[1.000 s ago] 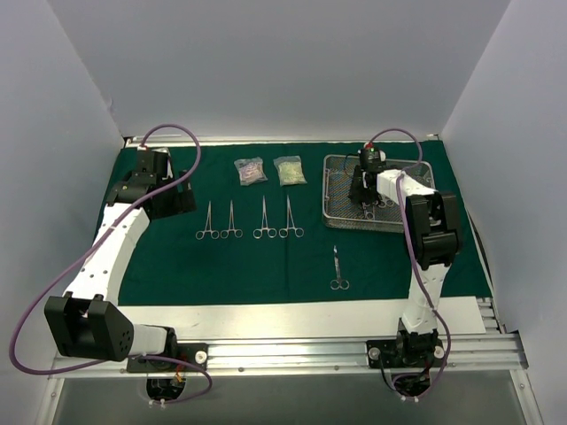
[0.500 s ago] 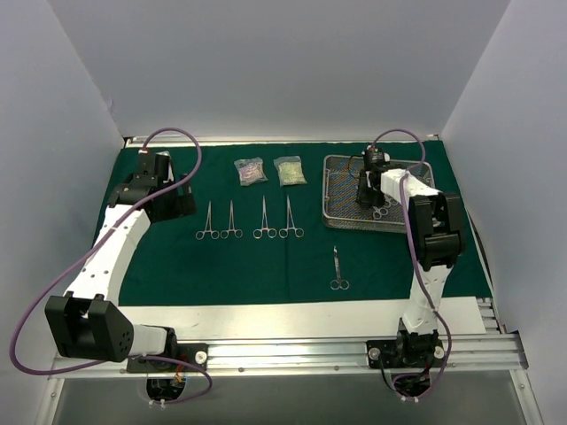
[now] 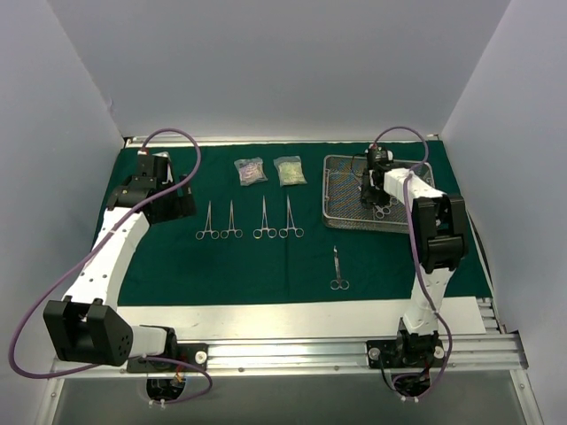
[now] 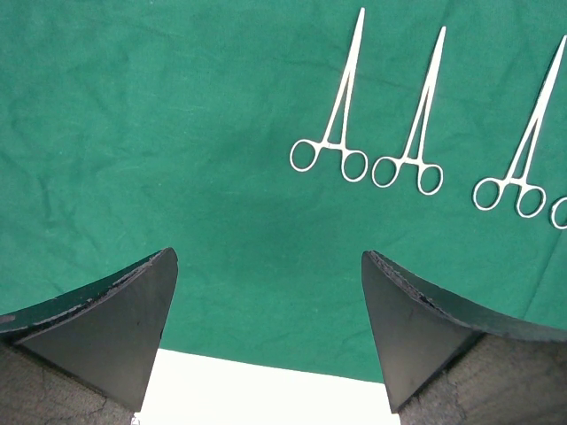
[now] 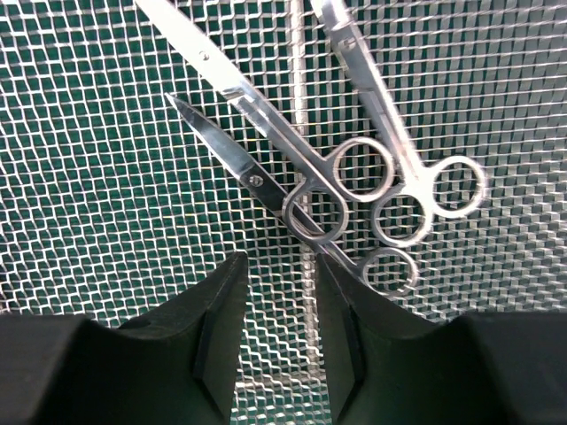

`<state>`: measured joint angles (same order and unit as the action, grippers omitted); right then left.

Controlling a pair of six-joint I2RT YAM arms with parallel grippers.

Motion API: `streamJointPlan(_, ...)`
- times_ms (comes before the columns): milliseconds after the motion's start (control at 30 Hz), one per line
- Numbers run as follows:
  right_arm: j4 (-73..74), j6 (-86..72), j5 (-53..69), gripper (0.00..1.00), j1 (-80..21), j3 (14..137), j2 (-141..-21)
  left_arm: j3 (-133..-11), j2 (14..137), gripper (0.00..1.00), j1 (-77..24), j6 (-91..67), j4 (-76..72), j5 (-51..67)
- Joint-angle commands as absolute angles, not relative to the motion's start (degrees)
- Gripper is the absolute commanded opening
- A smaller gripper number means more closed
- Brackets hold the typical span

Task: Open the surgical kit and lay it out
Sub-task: Adjust the medical item in the container.

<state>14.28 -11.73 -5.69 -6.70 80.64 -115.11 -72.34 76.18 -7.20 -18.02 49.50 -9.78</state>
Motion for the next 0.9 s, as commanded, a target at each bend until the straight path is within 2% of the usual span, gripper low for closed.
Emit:
streamJointPlan(0, 17.04, -10.02, -9.14, 0.34, -5.11, 81.47, -110.3, -72.33, 74.18, 0.94, -7.47, -18.54, 48.08, -9.14)
streamJointPlan(433, 15.03, -11.16, 3.69, 0.45, -0.26, 78.31, -109.95, -71.28, 72.95, 0.94, -7.47, -18.02, 47.99, -8.61)
streamJointPlan(867, 13.53, -9.93, 7.47, 0.45, -0.26, 76.11, -110.21, -70.75, 72.77, 0.94, -7.47, -18.02, 47.64, -8.0)
